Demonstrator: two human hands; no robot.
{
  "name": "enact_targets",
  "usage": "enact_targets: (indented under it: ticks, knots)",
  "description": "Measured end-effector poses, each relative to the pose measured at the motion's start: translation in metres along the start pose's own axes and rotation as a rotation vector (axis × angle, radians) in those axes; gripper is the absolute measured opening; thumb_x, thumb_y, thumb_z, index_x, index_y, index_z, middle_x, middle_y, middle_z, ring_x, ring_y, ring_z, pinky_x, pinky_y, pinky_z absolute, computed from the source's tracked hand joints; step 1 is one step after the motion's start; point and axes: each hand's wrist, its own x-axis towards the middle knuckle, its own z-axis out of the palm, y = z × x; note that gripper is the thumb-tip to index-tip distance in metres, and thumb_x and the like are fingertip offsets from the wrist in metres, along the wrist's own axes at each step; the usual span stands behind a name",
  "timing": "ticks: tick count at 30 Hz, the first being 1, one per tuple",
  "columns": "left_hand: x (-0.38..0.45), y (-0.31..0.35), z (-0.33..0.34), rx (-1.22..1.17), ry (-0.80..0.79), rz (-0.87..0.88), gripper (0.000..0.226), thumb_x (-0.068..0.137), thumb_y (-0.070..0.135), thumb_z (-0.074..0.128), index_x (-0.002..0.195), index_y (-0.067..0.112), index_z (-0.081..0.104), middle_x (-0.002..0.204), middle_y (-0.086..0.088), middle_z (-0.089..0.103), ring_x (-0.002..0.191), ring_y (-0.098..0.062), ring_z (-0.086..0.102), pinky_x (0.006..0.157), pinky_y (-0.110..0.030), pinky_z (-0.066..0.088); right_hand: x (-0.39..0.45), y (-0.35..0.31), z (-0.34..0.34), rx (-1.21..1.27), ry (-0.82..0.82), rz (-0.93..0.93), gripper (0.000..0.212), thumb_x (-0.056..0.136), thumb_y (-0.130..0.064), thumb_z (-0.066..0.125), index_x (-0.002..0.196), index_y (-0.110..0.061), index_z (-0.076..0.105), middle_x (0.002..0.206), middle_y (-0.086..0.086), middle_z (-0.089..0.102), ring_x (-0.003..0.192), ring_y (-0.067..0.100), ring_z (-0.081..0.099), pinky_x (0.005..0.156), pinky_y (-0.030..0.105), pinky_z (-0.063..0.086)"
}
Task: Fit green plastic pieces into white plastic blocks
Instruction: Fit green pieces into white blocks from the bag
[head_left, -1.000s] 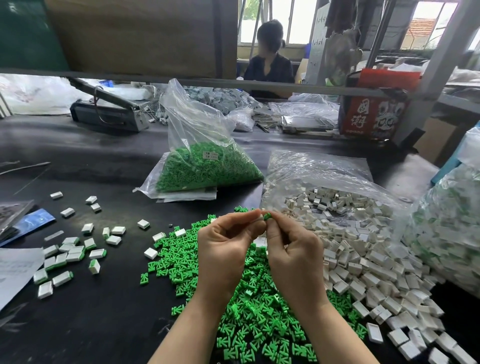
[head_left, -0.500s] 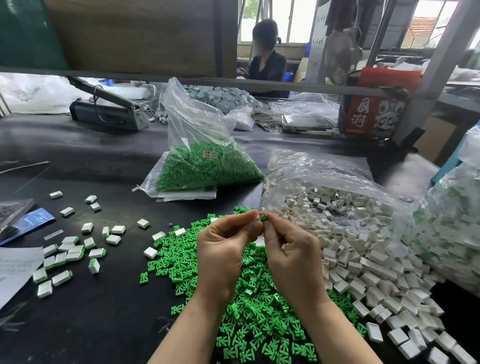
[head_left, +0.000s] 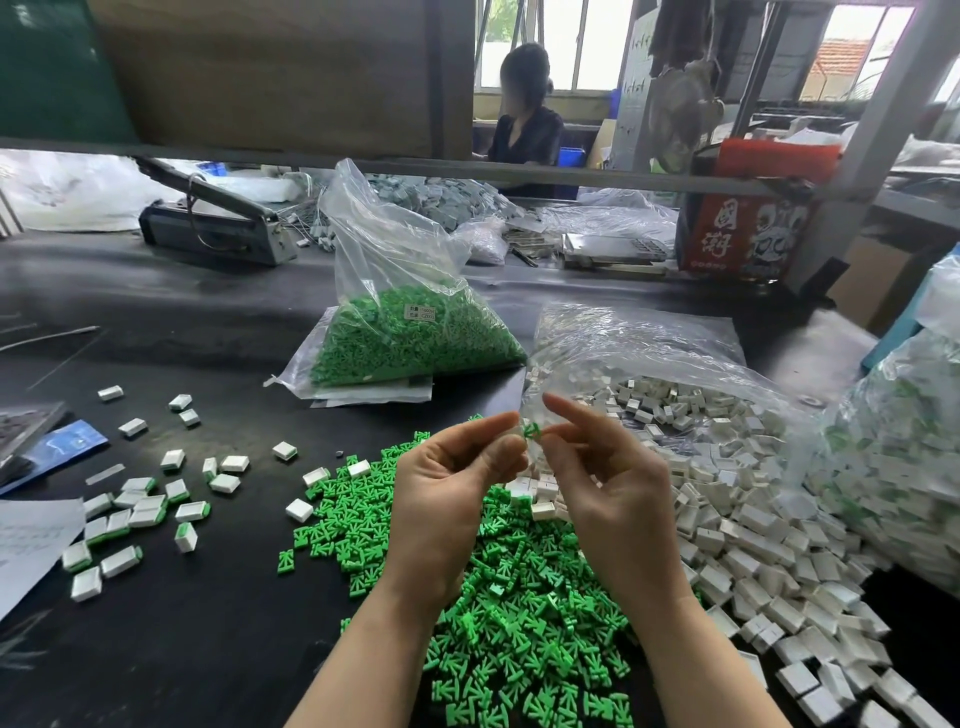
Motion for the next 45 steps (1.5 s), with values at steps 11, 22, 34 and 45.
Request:
enact_targets:
  ticks: [11, 22, 34, 45]
  knots:
    - [0.001, -0.008, -0.004, 0.108, -0.054, 0.095, 0.016, 0.076, 0.024, 0.078, 0.092, 0.019, 0.079, 0.083, -0.007, 0.076, 0.071, -0.013, 0.068, 0.068, -0.020, 0.054, 0.000, -0.006, 0.000, 0.067, -0.022, 0.014, 0.018, 0.078, -0.023, 0.074, 0.096, -0.021, 0.075, 0.089, -0.008, 0.076, 0.083, 0.012, 0.073, 0.076, 0.025, 0.058]
    - [0.000, -0.008, -0.009, 0.317, -0.162, 0.201, 0.028, 0.096, 0.033, 0.056, 0.101, 0.011, 0.073, 0.080, -0.007, 0.072, 0.072, -0.010, 0.064, 0.069, -0.021, 0.052, 0.000, -0.008, -0.003, -0.035, -0.032, 0.035, 0.009, 0.085, -0.024, 0.070, 0.089, -0.017, 0.073, 0.078, -0.008, 0.073, 0.072, 0.011, 0.070, 0.065, 0.020, 0.054]
    - [-0.005, -0.014, 0.002, 0.405, -0.194, 0.084, 0.052, 0.096, 0.046, 0.042, 0.093, -0.004, 0.058, 0.073, -0.013, 0.054, 0.073, -0.021, 0.049, 0.070, -0.051, 0.043, -0.006, -0.013, 0.015, -0.215, -0.128, 0.176, 0.022, 0.100, -0.016, 0.050, 0.078, -0.020, 0.050, 0.065, -0.009, 0.055, 0.060, 0.001, 0.051, 0.056, 0.017, 0.037]
    - [-0.001, -0.023, 0.004, 0.248, -0.178, 0.014, 0.035, 0.103, 0.035, 0.044, 0.087, 0.016, 0.069, 0.080, -0.007, 0.069, 0.080, -0.018, 0.066, 0.073, -0.032, 0.051, -0.011, -0.008, 0.025, -0.088, -0.118, 0.204, 0.037, 0.094, -0.037, 0.040, 0.081, -0.014, 0.066, 0.073, 0.003, 0.067, 0.071, 0.024, 0.063, 0.068, 0.051, 0.050]
